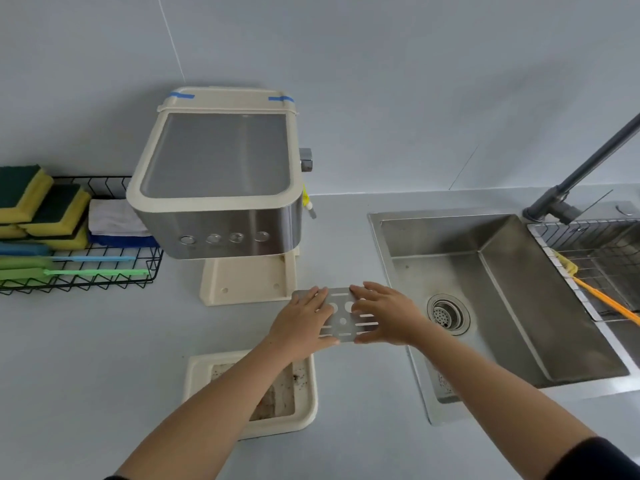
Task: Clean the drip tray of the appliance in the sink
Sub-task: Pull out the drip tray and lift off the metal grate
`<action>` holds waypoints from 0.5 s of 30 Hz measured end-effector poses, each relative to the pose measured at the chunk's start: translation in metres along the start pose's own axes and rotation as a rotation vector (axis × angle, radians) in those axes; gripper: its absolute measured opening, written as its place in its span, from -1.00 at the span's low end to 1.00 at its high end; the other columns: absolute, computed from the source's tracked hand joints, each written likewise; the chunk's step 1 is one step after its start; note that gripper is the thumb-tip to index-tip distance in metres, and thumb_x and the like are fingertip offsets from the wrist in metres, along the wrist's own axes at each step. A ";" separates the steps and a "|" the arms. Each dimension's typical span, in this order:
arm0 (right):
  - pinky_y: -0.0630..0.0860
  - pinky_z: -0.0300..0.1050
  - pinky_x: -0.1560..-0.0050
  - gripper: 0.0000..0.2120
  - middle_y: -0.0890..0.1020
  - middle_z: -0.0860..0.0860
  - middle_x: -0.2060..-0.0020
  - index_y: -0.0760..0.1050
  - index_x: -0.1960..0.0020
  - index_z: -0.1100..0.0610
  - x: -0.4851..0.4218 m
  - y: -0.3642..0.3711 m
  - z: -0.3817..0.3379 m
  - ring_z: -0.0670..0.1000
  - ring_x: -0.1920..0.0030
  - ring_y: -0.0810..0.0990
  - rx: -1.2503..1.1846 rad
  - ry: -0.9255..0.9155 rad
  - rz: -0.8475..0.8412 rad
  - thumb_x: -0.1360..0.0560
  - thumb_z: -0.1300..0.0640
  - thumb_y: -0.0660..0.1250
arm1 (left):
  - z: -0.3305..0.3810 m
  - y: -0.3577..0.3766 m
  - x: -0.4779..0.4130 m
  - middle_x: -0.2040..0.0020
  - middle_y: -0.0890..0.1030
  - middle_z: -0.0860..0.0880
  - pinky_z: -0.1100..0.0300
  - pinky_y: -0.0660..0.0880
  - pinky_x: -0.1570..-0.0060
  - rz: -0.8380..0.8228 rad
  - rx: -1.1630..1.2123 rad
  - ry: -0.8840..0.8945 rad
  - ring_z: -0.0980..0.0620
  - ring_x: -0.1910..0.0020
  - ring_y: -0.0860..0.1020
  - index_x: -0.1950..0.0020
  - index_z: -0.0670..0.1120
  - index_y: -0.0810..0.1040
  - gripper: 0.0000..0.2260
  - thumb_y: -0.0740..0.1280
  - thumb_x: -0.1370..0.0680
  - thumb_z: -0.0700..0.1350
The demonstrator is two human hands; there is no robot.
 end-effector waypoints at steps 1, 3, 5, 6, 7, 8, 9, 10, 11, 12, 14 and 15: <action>0.20 -0.10 -0.41 -0.48 0.23 -0.08 -0.48 0.44 -0.26 0.02 -0.003 0.004 0.007 0.03 -0.49 0.15 0.002 0.007 -0.032 -0.38 -0.16 0.38 | 0.002 0.003 -0.006 -0.56 0.01 -0.10 0.01 0.02 -0.46 -0.013 0.003 -0.008 -0.08 -0.54 -0.04 -0.40 -0.08 0.25 -0.49 0.16 -0.54 0.16; 0.21 -0.10 -0.41 -0.49 0.22 -0.10 -0.48 0.43 -0.27 0.02 -0.008 0.010 0.016 0.03 -0.49 0.14 -0.023 0.008 -0.059 -0.38 -0.15 0.38 | 0.005 0.008 -0.015 -0.56 0.01 -0.11 0.01 0.03 -0.45 -0.043 0.016 -0.025 -0.08 -0.54 -0.04 -0.38 -0.10 0.28 -0.50 0.18 -0.54 0.14; 0.24 -0.10 -0.40 -0.49 0.22 -0.10 -0.47 0.43 -0.27 0.02 -0.011 0.018 0.022 0.02 -0.48 0.14 -0.026 0.005 -0.098 -0.38 -0.14 0.38 | 0.006 0.013 -0.020 -0.56 0.00 -0.11 0.00 0.06 -0.44 -0.079 0.038 -0.047 -0.08 -0.54 -0.04 -0.37 -0.11 0.29 -0.51 0.20 -0.53 0.13; 0.24 -0.10 -0.40 -0.49 0.22 -0.10 -0.47 0.43 -0.27 0.02 -0.013 0.022 0.023 0.02 -0.48 0.14 -0.026 -0.001 -0.114 -0.39 -0.14 0.38 | 0.006 0.016 -0.022 -0.56 -0.01 -0.10 0.00 0.08 -0.44 -0.095 0.048 -0.058 -0.07 -0.54 -0.05 -0.38 -0.11 0.28 -0.50 0.21 -0.53 0.12; 0.23 -0.09 -0.40 -0.49 0.21 -0.10 -0.48 0.42 -0.28 0.02 -0.015 0.025 0.025 0.02 -0.48 0.13 -0.031 -0.007 -0.120 -0.39 -0.14 0.37 | 0.006 0.017 -0.023 -0.56 -0.01 -0.10 0.00 0.09 -0.43 -0.107 0.051 -0.067 -0.07 -0.54 -0.05 -0.39 -0.11 0.27 -0.50 0.21 -0.53 0.12; 0.23 -0.08 -0.41 -0.48 0.19 -0.10 -0.48 0.40 -0.29 0.01 -0.016 0.028 0.025 0.02 -0.49 0.11 -0.041 -0.006 -0.135 -0.39 -0.14 0.37 | 0.006 0.018 -0.024 -0.56 -0.02 -0.10 0.00 0.09 -0.43 -0.117 0.049 -0.075 -0.07 -0.54 -0.05 -0.39 -0.11 0.27 -0.49 0.21 -0.53 0.12; 0.22 -0.06 -0.42 -0.47 0.17 -0.10 -0.49 0.38 -0.30 0.00 -0.017 0.031 0.026 0.02 -0.50 0.08 -0.051 -0.005 -0.151 -0.40 -0.14 0.36 | 0.006 0.020 -0.025 -0.56 -0.02 -0.10 -0.01 0.09 -0.43 -0.123 0.046 -0.079 -0.07 -0.54 -0.05 -0.39 -0.11 0.27 -0.49 0.22 -0.53 0.12; 0.22 -0.05 -0.43 -0.47 0.15 -0.10 -0.49 0.37 -0.31 0.01 -0.017 0.033 0.026 0.02 -0.50 0.07 -0.059 -0.007 -0.160 -0.41 -0.14 0.35 | 0.005 0.021 -0.026 -0.56 -0.01 -0.11 -0.01 0.08 -0.43 -0.126 0.044 -0.081 -0.07 -0.54 -0.04 -0.38 -0.11 0.28 -0.50 0.22 -0.53 0.12; 0.22 -0.05 -0.42 -0.47 0.15 -0.10 -0.50 0.36 -0.32 0.02 -0.018 0.035 0.027 0.02 -0.51 0.05 -0.065 -0.010 -0.160 -0.42 -0.14 0.34 | 0.004 0.022 -0.027 -0.56 0.00 -0.11 -0.01 0.08 -0.43 -0.129 0.044 -0.083 -0.07 -0.53 -0.04 -0.36 -0.12 0.29 -0.51 0.23 -0.53 0.11; 0.23 -0.06 -0.42 -0.48 0.15 -0.10 -0.50 0.34 -0.33 0.03 -0.018 0.036 0.026 0.02 -0.51 0.05 -0.068 -0.015 -0.158 -0.43 -0.13 0.33 | 0.004 0.023 -0.028 -0.55 0.01 -0.11 -0.01 0.10 -0.42 -0.132 0.051 -0.089 -0.07 -0.53 -0.03 -0.35 -0.12 0.30 -0.52 0.24 -0.52 0.10; 0.21 -0.06 -0.41 -0.47 0.14 -0.10 -0.50 0.31 -0.35 0.04 -0.018 0.039 0.026 0.01 -0.52 0.02 -0.078 -0.020 -0.153 -0.45 -0.13 0.30 | 0.003 0.025 -0.028 -0.55 0.05 -0.11 -0.01 0.16 -0.39 -0.133 0.079 -0.110 -0.06 -0.53 -0.01 -0.32 -0.13 0.32 -0.55 0.26 -0.52 0.07; 0.19 -0.06 -0.43 -0.46 0.12 -0.10 -0.50 0.28 -0.37 0.04 -0.017 0.040 0.026 0.01 -0.52 -0.01 -0.080 -0.019 -0.162 -0.46 -0.13 0.28 | 0.003 0.024 -0.028 -0.54 0.07 -0.10 0.00 0.18 -0.38 -0.129 0.096 -0.119 -0.05 -0.53 0.00 -0.31 -0.13 0.32 -0.56 0.27 -0.52 0.06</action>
Point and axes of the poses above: each hand's wrist, its own x-axis away from the middle knuckle, its own y-axis out of the palm, z = x × y, the point moved 4 cm from there along -x, towards the middle knuckle
